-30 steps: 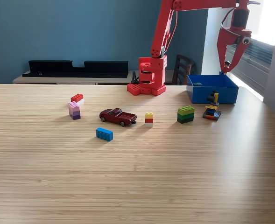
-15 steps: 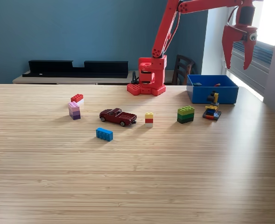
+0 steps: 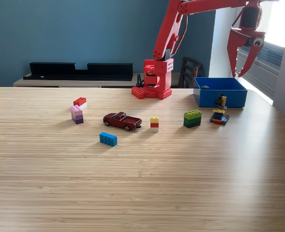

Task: Grasp a lego block and put it in the bin.

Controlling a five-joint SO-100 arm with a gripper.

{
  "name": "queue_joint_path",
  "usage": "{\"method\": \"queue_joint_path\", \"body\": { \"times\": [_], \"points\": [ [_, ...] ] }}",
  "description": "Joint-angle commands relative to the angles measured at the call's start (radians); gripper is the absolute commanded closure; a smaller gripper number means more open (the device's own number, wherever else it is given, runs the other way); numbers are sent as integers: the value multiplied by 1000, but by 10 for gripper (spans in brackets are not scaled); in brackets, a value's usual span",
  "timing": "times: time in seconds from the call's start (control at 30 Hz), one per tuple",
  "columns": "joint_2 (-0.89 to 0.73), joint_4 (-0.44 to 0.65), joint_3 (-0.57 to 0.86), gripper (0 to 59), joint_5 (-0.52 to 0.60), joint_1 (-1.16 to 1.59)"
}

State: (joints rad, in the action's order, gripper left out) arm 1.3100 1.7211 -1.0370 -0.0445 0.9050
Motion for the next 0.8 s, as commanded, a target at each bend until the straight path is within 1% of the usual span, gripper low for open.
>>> {"method": "queue_joint_path", "body": {
  "times": [0.03, 0.2, 0.33, 0.5, 0.67, 0.8],
  "points": [
    [29, 20, 5, 585, 48, -387],
    [29, 2, -3, 585, 18, -699],
    [29, -31, -3, 585, -34, -867],
    [29, -51, -35, 585, -69, -953],
    [29, -71, -64, 585, -74, -979],
    [29, -80, -61, 585, -77, -986]
  ]
}}
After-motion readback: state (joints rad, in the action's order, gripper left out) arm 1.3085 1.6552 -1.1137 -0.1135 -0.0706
